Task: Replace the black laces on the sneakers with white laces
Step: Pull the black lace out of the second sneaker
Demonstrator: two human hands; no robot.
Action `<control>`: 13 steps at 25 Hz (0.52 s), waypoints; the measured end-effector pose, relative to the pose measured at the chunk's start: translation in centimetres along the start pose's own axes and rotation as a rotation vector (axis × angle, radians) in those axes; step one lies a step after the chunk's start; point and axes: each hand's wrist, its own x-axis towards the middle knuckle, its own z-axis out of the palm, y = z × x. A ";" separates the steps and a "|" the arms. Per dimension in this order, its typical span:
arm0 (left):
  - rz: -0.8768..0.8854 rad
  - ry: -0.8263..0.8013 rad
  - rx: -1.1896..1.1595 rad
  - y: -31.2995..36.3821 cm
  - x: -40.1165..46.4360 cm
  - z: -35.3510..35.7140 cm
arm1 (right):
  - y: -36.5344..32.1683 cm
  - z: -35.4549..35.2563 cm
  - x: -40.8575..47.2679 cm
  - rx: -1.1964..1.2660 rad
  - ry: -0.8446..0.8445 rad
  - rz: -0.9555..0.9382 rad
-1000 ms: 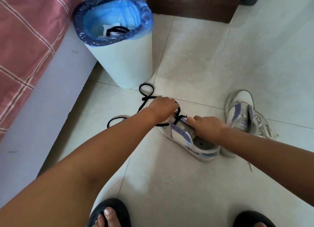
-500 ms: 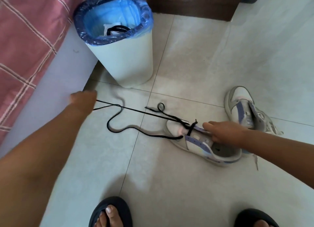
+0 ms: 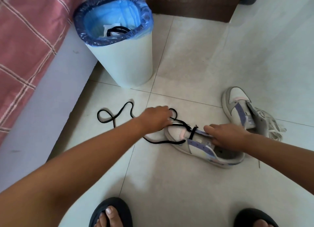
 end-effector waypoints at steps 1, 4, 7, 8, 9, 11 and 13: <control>0.091 0.025 0.072 1.8 0.6 0.1 | -0.1 0.0 0.2 0.010 0.005 -0.001; 0.189 0.021 0.276 3.6 1.6 0.5 | -0.2 -0.1 0.4 0.029 0.026 -0.008; 0.165 0.016 0.369 2.7 1.6 0.9 | -0.1 0.1 0.4 0.042 0.049 -0.008; 0.144 0.006 0.369 2.3 1.5 1.1 | -0.1 0.1 0.3 0.040 0.052 -0.002; 0.118 0.002 0.363 1.8 1.3 1.3 | -0.2 0.2 0.4 0.037 0.059 0.003; 0.063 0.028 0.244 1.4 0.8 2.0 | -0.5 0.2 0.5 0.037 0.063 0.011; 0.013 0.039 0.093 2.2 0.6 2.9 | -0.7 0.3 0.7 0.043 0.069 0.012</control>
